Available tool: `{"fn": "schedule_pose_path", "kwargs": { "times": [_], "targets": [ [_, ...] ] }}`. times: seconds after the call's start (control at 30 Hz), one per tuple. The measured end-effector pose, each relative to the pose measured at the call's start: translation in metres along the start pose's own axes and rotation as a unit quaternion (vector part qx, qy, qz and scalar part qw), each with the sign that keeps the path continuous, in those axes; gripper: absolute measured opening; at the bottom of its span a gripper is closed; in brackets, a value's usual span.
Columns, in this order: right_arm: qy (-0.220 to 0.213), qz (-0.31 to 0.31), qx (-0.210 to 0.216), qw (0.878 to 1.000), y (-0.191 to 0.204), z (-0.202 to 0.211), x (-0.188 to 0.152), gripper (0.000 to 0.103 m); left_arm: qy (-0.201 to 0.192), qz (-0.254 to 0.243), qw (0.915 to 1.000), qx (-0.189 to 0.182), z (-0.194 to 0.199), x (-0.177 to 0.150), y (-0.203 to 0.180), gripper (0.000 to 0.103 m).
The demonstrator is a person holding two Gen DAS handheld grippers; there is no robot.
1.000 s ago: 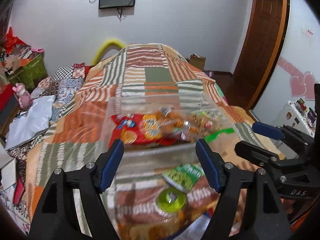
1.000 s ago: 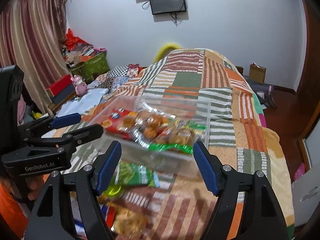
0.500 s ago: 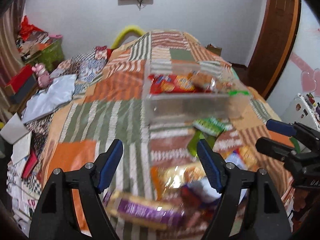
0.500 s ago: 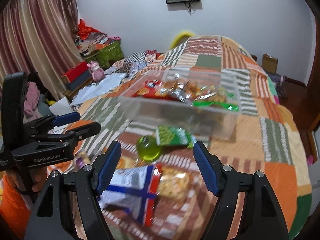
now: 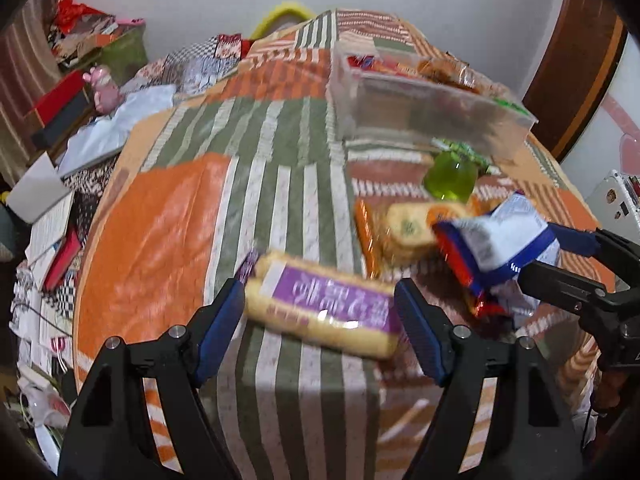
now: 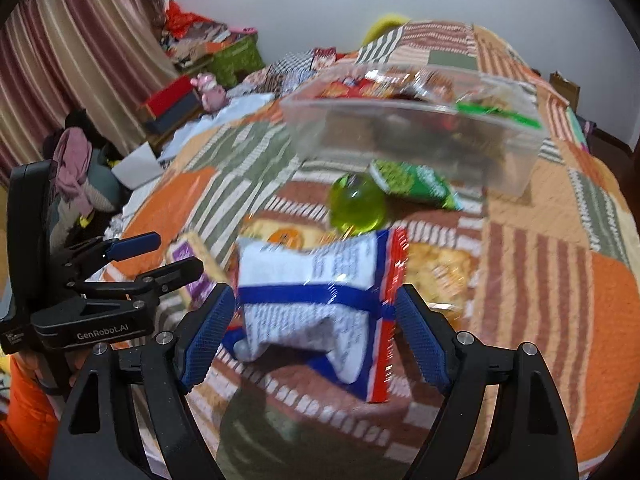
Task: Organize snacks
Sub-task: 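Grasp the purple-labelled bread roll with the left tool while the right tool grasps the white-blue chip bag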
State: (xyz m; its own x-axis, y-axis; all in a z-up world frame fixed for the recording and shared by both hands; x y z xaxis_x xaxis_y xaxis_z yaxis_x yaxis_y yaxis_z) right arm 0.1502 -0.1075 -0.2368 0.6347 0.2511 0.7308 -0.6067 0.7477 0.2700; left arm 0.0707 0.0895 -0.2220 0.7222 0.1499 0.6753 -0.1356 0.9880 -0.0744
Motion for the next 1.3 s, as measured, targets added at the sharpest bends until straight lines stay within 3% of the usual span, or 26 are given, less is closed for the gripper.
{"fn": "schedule_pose_path", "kwargs": {
  "times": [0.3, 0.53, 0.63, 0.8, 0.83, 1.0, 1.07, 1.2, 1.3],
  "targets": [
    [0.002, 0.036, -0.007, 0.999, 0.015, -0.008, -0.005, 0.099, 0.020, 0.054, 0.9980, -0.027, -0.001, -0.016, 0.007, 0.077],
    [-0.006, 0.045, -0.016, 0.999, 0.013, -0.012, -0.003, 0.100, 0.026, 0.062, 0.9970, -0.040, -0.009, -0.011, 0.002, 0.077],
    [-0.011, 0.046, -0.019, 0.999, 0.012, -0.011, -0.001, 0.094, 0.029, 0.061, 0.9966, -0.048, -0.014, -0.007, -0.004, 0.078],
    [-0.021, 0.046, -0.021, 0.998, 0.007, -0.007, 0.002, 0.071, 0.031, 0.052, 0.9968, -0.053, -0.025, 0.002, -0.017, 0.078],
    [-0.022, 0.044, -0.017, 0.999, 0.007, -0.006, 0.002, 0.071, 0.031, 0.050, 0.9969, -0.053, -0.027, 0.003, -0.019, 0.078],
    [-0.029, 0.042, -0.015, 0.999, 0.004, -0.002, 0.004, 0.055, 0.021, 0.037, 0.9986, -0.031, -0.039, 0.007, -0.023, 0.078],
    [-0.031, 0.040, -0.011, 0.999, 0.004, -0.001, 0.005, 0.048, 0.019, 0.036, 0.9989, -0.023, -0.043, 0.005, -0.020, 0.070],
    [-0.028, 0.035, -0.008, 0.999, 0.003, 0.000, 0.006, 0.048, 0.007, 0.039, 0.9991, -0.018, -0.042, 0.003, -0.011, 0.059],
    [-0.025, 0.028, -0.019, 0.999, 0.002, 0.000, 0.007, 0.056, 0.000, 0.041, 0.9991, -0.011, -0.039, 0.002, -0.003, 0.050]
  ]
}}
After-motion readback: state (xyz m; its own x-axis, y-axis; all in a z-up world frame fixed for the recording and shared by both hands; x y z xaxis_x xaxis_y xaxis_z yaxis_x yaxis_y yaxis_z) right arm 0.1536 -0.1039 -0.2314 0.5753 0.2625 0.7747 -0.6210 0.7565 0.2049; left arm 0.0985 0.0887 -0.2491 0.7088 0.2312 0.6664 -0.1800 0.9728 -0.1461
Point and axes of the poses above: each gripper's, at about its wrist camera, not at the fingertips, and z roughly against the way its jaws point, y to its left, x to its top, the point moved 7 cm from there along -z, roughly the way its jaws point, and after that the axes turned 10 degrees about -y, right-handed, at the moved point
